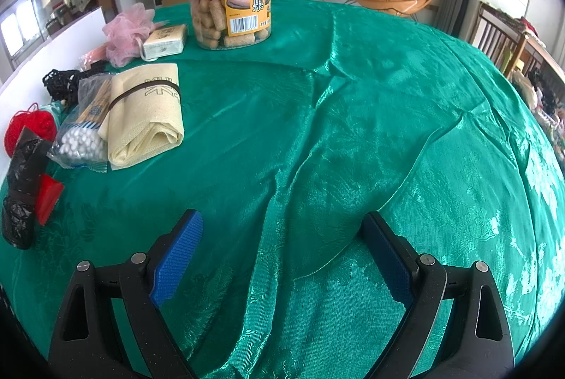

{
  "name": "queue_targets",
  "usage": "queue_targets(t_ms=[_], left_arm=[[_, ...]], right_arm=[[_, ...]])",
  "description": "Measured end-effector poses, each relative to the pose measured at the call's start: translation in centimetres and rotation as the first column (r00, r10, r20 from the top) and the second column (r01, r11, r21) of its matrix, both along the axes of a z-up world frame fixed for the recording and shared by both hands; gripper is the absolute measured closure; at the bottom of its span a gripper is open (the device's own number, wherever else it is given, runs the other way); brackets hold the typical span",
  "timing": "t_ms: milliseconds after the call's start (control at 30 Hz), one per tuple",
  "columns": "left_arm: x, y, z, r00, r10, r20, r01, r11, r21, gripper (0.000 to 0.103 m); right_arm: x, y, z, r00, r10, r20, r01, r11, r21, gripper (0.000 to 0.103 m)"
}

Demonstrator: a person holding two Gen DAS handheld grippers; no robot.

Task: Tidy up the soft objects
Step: 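Move the left tool toward the red yarn balls while the right tool approaches the beige cloth roll, then grasp the red yarn balls with the left tool while the right tool grasps the beige cloth roll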

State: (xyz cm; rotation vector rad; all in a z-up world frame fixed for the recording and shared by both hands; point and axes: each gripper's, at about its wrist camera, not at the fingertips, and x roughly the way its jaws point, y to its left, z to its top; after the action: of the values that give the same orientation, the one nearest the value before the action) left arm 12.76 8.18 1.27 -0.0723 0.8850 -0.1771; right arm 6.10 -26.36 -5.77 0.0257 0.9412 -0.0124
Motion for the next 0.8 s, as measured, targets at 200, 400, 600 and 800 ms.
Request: queue_targets(t_ms=[200,400,600,800], left_arm=[[3.3,-2.2,-4.7,0.961,-0.198,-0.194,0.199,0.98,-0.016,0.001],[0.0,-1.7,-2.4,0.936,-0.316,-0.153,0.302,0.947,-0.112,0.001],[3.0,-2.4,-4.2,0.958,-0.218,-0.188,0.237,0.968,0.084,0.011],[2.7,-1.6,-4.8,0.972,-0.147,-0.184,0.151,0.988,0.012,0.053]], right_arm=[[0.0,0.0,0.0,1.0,0.0,0.0,0.0,1.0,0.0,0.01],[0.0,0.0,0.0,1.0,0.0,0.0,0.0,1.0,0.0,0.009],[0.0,0.0,0.0,1.0,0.0,0.0,0.0,1.0,0.0,0.01],[0.0,0.0,0.0,1.0,0.0,-0.001,0.0,1.0,0.004,0.009]])
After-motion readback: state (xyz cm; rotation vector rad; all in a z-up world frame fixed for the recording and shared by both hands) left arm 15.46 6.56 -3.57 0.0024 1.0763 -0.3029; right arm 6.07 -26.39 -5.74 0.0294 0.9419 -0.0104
